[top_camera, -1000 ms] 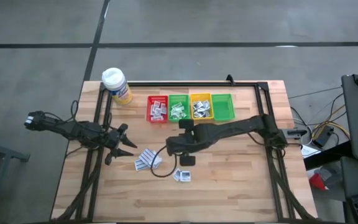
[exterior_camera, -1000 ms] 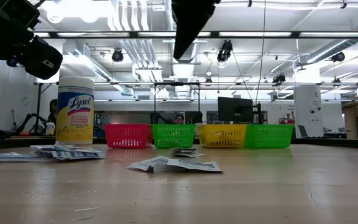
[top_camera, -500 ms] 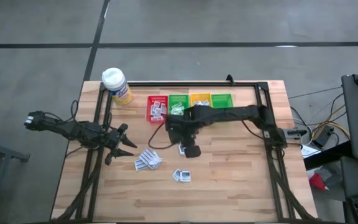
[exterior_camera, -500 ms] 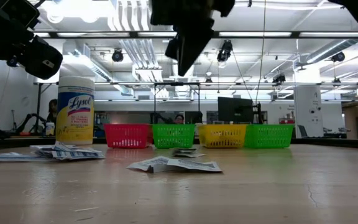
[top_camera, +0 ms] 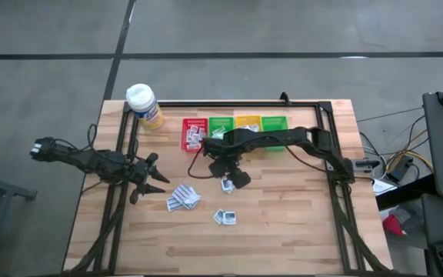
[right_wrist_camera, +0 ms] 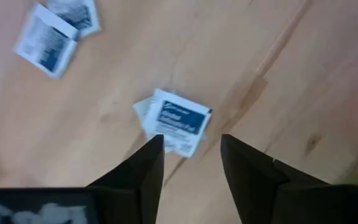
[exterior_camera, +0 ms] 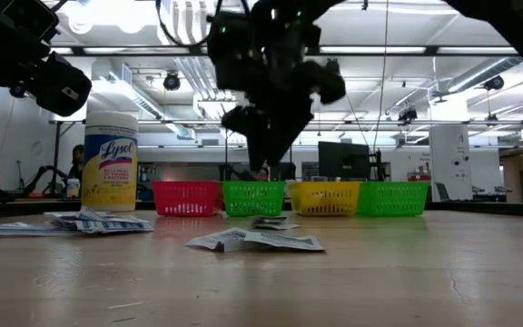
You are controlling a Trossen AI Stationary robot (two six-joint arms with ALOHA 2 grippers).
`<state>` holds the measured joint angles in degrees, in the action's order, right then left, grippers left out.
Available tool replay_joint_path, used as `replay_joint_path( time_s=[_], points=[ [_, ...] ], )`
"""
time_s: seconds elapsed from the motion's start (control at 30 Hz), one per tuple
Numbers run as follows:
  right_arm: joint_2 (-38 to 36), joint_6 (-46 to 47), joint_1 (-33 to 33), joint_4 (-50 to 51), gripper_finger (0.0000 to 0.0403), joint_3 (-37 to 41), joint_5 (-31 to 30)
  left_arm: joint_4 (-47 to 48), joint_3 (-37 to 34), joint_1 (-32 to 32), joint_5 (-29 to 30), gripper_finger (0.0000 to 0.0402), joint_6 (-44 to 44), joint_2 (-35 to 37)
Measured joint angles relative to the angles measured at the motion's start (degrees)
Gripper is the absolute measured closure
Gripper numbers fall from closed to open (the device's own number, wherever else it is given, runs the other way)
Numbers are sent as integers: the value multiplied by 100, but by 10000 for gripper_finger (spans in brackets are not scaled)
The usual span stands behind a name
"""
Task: Pick & Place First Aid Supplies
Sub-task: Put the alcohol pad into the yellow bin
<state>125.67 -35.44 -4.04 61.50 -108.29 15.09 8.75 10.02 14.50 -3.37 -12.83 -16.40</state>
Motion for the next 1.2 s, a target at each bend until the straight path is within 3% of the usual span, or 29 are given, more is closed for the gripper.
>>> replay_joint_path(
  time_s=[0.4, 0.63, 1.2],
  points=[
    [845, -484, -264, -66, 237, -400, 61, -25, 0, 0, 1, 229, -519, 0],
    [1028, -212, -398, 122, 241, -463, 653, -74, 0, 0, 1, 229, -525, -7],
    [1121, 63, -238, -20, 248, -404, 592, -63, 0, 0, 349, 229, -519, -24]
  ],
)
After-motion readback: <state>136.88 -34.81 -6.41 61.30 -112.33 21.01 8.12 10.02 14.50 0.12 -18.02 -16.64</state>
